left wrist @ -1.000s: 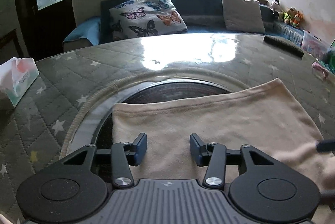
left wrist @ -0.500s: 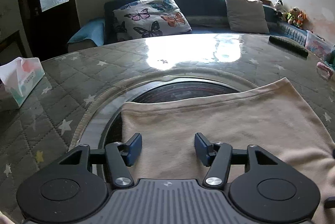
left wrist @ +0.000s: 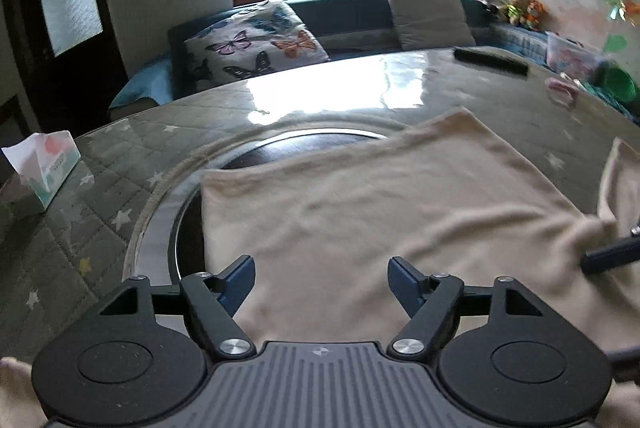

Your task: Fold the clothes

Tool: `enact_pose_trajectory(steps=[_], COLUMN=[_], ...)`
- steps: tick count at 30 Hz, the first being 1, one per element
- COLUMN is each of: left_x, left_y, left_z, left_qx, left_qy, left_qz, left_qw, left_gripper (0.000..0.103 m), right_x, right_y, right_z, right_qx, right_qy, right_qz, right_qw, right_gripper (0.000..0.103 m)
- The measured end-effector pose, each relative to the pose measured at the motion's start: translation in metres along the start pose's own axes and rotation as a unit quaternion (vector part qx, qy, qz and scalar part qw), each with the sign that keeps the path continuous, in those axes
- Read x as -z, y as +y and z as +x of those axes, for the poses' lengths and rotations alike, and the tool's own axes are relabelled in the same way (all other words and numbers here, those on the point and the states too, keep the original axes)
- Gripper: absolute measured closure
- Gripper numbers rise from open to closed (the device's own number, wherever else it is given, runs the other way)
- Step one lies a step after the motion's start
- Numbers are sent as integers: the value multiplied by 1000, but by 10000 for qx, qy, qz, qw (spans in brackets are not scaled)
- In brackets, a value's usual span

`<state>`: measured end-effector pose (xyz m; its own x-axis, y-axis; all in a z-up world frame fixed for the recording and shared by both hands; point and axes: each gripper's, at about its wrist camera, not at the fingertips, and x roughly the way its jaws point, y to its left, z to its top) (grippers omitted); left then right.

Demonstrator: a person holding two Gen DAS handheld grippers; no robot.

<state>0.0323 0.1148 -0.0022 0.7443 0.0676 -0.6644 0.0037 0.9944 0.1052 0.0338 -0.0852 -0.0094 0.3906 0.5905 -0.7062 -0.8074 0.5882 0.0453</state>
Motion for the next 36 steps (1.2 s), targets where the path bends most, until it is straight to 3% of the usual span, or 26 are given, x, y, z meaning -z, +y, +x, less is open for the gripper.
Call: enact_pose_trajectory(steps=[3, 9, 14, 19, 23, 31, 36], left_x=[5, 2, 3, 5, 9, 29, 46], left_y=[-8, -25, -26, -38, -63, -120, -142], left_z=[-11, -20, -24, -32, -39, -51, -55], left_qx=[34, 76, 25, 102, 295, 617, 670], left_qy=[-72, -256, -235, -276, -351, -432, -407], left_qz=[103, 184, 163, 215, 419, 1220, 1601], left_qw=[9999, 9995, 9996, 9993, 9981, 9897, 9840], left_gripper=[20, 19, 19, 16, 14, 10, 10], right_x=[8, 0, 5, 17, 33, 67, 64], right_y=[0, -9, -25, -26, -33, -32, -28], right_z=[-12, -14, -2, -33, -55, -70, -81], right_qx=[25, 60, 183, 373, 602, 1031, 1115], right_qy=[-34, -363, -278, -501, -543, -182, -433], right_qz=[24, 177, 491, 589, 782, 710, 669], right_qw=[10000, 9992, 9982, 9963, 9936, 9920, 9906], right_gripper=[28, 23, 22, 21, 23, 23, 23])
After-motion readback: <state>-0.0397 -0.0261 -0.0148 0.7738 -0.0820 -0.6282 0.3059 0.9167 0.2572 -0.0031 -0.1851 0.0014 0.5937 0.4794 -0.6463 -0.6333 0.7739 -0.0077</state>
